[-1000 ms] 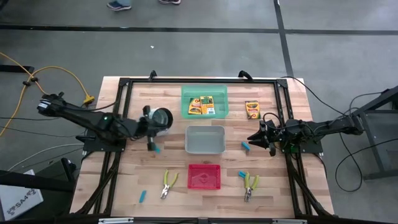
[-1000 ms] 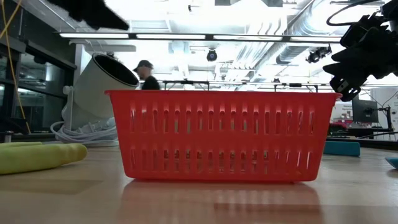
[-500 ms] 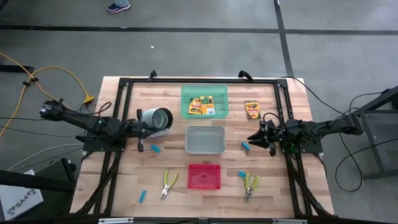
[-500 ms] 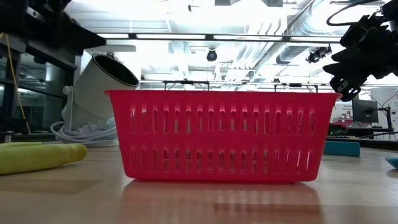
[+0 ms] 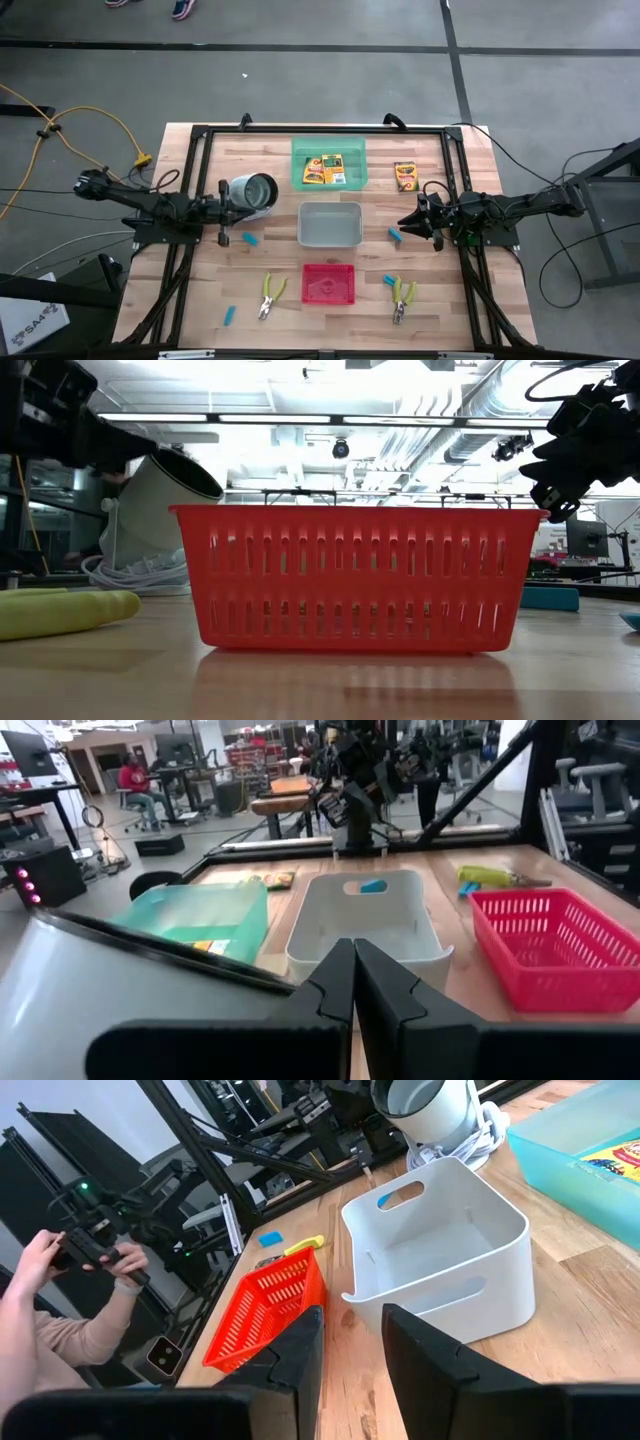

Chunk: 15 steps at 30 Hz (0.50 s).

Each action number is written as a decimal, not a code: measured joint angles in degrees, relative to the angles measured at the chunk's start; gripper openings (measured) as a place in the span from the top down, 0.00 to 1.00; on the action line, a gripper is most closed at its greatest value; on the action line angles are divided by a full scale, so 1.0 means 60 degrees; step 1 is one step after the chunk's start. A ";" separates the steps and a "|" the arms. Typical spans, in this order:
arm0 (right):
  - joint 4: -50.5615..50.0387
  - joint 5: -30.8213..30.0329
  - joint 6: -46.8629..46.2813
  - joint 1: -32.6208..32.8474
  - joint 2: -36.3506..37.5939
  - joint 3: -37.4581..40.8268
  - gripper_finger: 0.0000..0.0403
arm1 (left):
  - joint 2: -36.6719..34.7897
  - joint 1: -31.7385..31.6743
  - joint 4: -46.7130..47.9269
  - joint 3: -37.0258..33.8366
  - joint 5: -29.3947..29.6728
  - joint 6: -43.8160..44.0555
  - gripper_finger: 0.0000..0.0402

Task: Pick & Place School Supplies
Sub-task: Put the yellow crayon box into the green bin

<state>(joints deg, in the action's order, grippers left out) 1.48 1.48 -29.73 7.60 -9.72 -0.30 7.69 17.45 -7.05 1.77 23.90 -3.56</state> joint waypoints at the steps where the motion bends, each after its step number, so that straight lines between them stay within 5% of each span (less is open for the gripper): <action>1: 0.0000 0.0000 -0.0001 0.0002 0.0001 0.0001 0.76 | -0.0055 0.0000 -0.0043 -0.0053 -0.0003 0.0060 1.00; 15: 0.0000 0.0000 0.0002 0.0002 0.0004 -0.0001 0.76 | -0.0100 0.0000 0.0711 -0.0141 0.0000 -0.0316 1.00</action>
<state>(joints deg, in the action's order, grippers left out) 1.48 1.48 -29.72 7.61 -9.69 -0.31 7.09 17.45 -2.78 0.92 23.90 -5.45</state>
